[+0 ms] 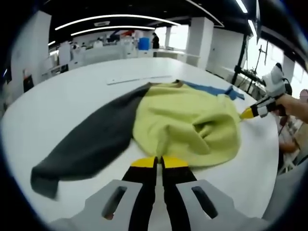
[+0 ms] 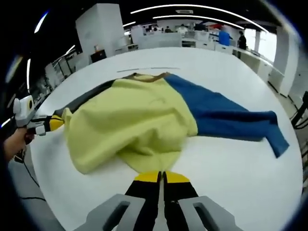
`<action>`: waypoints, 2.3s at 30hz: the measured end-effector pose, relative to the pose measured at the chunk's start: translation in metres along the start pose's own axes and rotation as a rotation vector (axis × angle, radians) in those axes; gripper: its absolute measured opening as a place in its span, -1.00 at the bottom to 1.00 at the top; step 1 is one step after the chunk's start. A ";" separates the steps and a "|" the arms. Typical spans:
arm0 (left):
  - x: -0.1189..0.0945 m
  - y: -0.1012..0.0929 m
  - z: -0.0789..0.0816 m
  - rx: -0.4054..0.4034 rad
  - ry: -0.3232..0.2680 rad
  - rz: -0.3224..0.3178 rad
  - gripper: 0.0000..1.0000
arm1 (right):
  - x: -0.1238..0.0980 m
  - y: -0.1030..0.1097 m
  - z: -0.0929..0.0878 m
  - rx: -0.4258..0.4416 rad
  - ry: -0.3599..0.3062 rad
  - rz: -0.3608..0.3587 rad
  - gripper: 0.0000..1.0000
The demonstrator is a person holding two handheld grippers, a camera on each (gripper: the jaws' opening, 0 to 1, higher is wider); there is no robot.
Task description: Fold the garment on the visible template until the final outline fits inside the template.
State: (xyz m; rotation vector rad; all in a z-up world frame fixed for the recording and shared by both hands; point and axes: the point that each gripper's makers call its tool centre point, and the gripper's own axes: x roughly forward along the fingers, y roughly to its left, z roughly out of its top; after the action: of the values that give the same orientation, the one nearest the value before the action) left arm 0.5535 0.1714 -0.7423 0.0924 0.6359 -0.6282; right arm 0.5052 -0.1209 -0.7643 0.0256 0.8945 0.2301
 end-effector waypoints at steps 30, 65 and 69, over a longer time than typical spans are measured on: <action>-0.075 -0.055 -0.018 -0.180 0.067 -0.058 -0.99 | -0.070 0.002 0.000 -0.061 -0.076 0.135 -1.00; -0.119 -0.068 -0.108 -0.298 0.274 0.017 -0.99 | -0.107 0.007 -0.129 0.046 0.151 0.071 -1.00; -0.118 -0.077 -0.117 -0.326 0.302 -0.014 -0.99 | -0.106 -0.005 -0.128 0.058 0.136 -0.001 -1.00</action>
State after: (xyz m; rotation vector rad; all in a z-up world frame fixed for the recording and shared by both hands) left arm 0.3738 0.2012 -0.7599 -0.1240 1.0242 -0.5205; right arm 0.3428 -0.1579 -0.7634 0.0645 1.0368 0.2069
